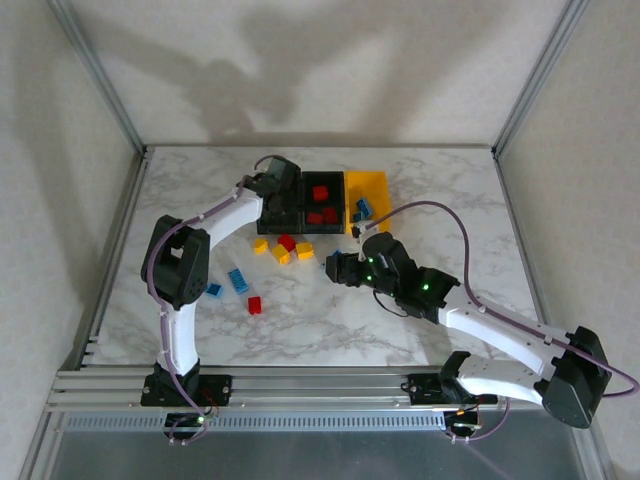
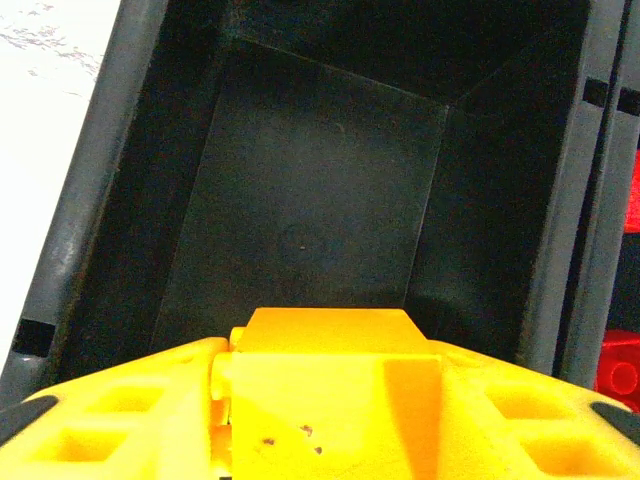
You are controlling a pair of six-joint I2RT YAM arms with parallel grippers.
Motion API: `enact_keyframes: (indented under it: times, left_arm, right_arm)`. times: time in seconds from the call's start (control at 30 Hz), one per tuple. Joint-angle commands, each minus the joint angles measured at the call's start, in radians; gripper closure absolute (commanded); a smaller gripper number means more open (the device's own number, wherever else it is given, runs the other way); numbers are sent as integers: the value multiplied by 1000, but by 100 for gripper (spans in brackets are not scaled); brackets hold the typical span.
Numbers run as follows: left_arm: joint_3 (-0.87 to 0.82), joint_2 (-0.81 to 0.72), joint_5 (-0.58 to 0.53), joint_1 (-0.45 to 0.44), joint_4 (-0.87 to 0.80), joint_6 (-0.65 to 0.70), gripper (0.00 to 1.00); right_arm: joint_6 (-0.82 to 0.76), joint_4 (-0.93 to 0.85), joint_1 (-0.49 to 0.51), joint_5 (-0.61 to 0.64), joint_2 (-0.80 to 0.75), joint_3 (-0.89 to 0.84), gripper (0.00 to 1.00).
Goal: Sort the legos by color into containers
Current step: Place the lego in the container.
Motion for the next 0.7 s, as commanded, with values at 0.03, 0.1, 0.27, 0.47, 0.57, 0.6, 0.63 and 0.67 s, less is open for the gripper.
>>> enact_keyframes:
  times: [0.03,0.1,0.27,0.47,0.57,0.6,0.63,0.67]
  left_arm:
    - [22,0,-32,-9,-36,10,41]
    - [22,-8,-31,-9,-36,11,38]
    - [20,-47,-26,-13,-42,12,40]
    - [-48,-205,-5,-45,-35,17,39]
    - [-154,-323,38,-56,6,17,38]
    - [-197,-366,57,-60,21,17,38]
    - [-236,-403,73,-61,34,17,38]
    - [-282,-446,92,-65,49,18,38]
  right_arm:
    - [8,-21,-8,23,-26,-8,42]
    - [7,-25,-10,25,-29,-6,42]
    - [12,-44,-13,32,-35,-1,42]
    - [83,-145,-29,83,7,35,34]
    - [139,-186,-37,119,41,53,28]
    - [155,-189,-42,118,54,58,27]
    - [173,-194,-45,122,69,63,27]
    - [192,-199,-46,124,89,69,27]
